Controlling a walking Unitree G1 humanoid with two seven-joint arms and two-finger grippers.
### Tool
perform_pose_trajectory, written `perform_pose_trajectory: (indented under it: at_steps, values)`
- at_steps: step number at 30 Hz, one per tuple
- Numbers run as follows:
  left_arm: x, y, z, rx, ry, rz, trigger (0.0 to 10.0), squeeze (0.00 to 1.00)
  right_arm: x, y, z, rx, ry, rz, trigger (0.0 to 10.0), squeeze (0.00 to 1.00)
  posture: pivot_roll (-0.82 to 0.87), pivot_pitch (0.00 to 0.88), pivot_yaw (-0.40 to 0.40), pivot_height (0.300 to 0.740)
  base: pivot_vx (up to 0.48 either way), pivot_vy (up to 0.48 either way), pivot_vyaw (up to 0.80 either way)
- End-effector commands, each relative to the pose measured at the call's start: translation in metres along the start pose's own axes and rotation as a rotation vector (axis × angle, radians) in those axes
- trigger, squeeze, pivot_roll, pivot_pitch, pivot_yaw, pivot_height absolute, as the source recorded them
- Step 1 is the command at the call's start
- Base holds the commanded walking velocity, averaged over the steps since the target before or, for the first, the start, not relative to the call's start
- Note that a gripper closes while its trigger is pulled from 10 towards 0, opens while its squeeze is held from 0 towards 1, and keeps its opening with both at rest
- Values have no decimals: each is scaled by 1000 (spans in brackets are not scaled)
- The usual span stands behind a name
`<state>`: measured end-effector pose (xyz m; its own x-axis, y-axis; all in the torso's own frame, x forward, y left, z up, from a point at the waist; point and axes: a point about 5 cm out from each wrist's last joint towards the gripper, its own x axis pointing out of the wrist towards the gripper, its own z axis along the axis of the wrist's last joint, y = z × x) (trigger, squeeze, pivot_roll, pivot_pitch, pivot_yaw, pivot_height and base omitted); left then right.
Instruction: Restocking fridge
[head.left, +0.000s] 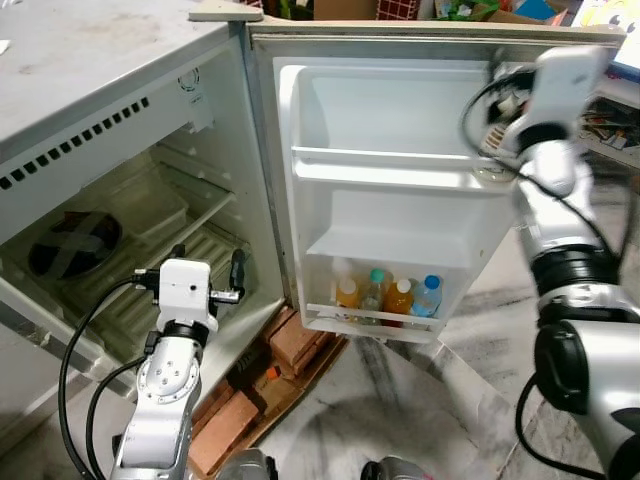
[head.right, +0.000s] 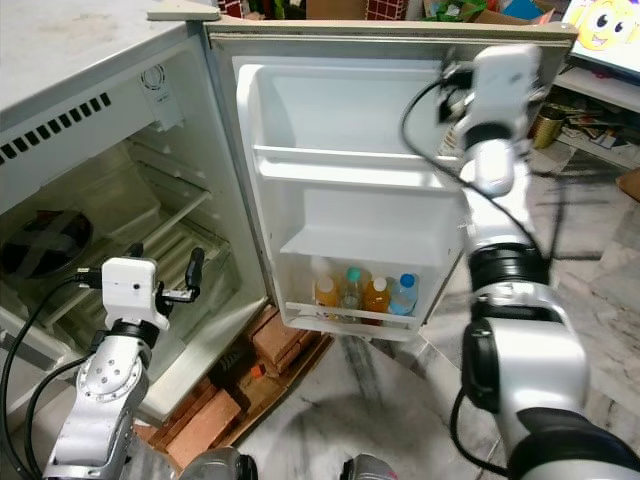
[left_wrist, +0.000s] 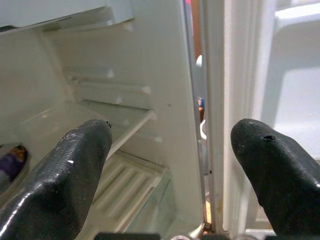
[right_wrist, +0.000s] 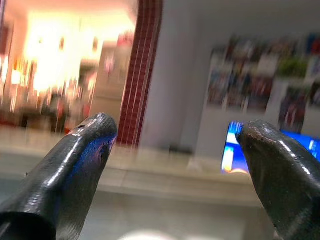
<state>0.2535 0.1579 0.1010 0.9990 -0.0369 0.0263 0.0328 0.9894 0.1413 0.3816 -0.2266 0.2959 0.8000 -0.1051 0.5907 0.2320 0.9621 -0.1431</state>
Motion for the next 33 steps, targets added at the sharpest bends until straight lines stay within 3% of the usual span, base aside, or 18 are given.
perform_pose_trajectory:
  at_steps: [1,7,11,12,13,14,20,26,33]
  values:
    - [2,-3,0,7,4,-6,10000,0,-8,2,4,33,-48,34,10000,1000,104,52,31,740,0,0,0]
    - [2,-4,-2,20,12,-11,10000,0,-26,9,10,-9,-96,90,10000,1000,100,47,40,740,0,0,0]
    - [3,0,-3,41,18,-12,10000,0,-50,19,21,-43,-138,124,10000,890,95,39,49,740,0,0,0]
    - [3,1,-3,46,19,-10,10000,0,-56,22,25,-59,-156,138,10000,322,94,39,50,740,0,0,0]
    - [4,3,-4,50,20,-8,10000,0,-61,25,27,-67,-167,147,10000,247,91,38,53,740,0,0,0]
    - [5,4,-4,53,22,-5,10000,0,-67,29,30,-76,-175,163,10000,0,89,37,53,740,0,0,0]
    - [8,1,0,46,4,-5,10000,0,-80,38,25,-87,-129,180,10000,0,85,36,56,740,-323,0,0]
    - [9,1,1,46,-4,-6,10000,0,-99,55,0,31,71,319,10000,0,88,33,51,740,-291,0,0]
    - [8,3,-1,50,3,0,10000,0,-119,52,-25,45,196,367,10000,0,84,33,48,740,-224,0,0]
